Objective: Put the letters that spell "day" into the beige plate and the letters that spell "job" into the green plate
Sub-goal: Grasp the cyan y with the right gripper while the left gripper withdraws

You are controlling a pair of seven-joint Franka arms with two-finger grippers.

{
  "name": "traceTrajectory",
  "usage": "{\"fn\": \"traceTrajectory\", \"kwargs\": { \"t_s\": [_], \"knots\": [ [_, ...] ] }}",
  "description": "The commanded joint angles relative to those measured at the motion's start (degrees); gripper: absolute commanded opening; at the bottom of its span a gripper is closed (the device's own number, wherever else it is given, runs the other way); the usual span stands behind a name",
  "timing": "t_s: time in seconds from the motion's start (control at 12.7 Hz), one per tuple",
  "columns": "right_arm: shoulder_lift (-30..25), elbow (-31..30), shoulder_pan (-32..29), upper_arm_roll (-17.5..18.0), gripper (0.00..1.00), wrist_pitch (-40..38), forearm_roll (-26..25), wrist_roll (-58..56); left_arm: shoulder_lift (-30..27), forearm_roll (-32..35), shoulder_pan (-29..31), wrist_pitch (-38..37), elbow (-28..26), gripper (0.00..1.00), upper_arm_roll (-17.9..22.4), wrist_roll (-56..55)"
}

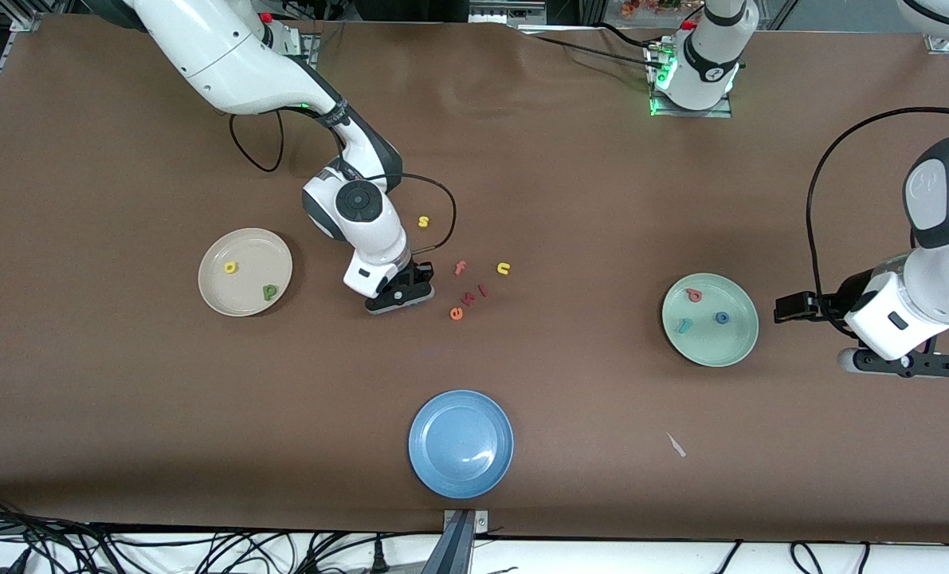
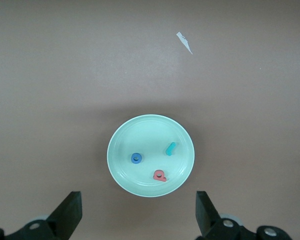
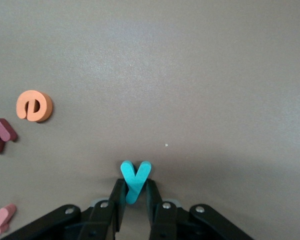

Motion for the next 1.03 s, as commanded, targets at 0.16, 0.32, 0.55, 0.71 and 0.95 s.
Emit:
{"fn": "traceTrajectory", "kwargs": {
  "t_s": [0.16,0.32,0.55,0.71,0.95],
  "knots": [
    [-1.2,-0.5,-0.2,-1.5,0.1,-0.1,-0.9,-2.5,-0.4,-1.5,-0.3,1.1,-1.3,1.0,0.6,0.3],
    [-3.9,-0.7,-1.3,-1.5,0.09,-4.9,-0.3,-5.7,0.0,-1.4,-0.3,1.1,-1.3,1.0,0.6,0.4],
    [-10.6,-3.9,-5.7,-1.5,0.1,-10.9,0.9,-12.4,0.0,-1.5,-0.3,1.1,-1.2,1.0,0.6,0.4],
    [-16.7,-9.0,-11.0,-1.5,0.1,-12.7,5.2,-22.9,0.0,-1.4,-0.4,1.1,-1.1,1.0,0.6,0.3],
    [-24.7,-13.6,-18.3,-1.6,0.1,-21.8,7.2,-33.8,-0.1,-1.4,-0.3,1.1,-0.4,1.0,0.6,0.4]
  ]
}}
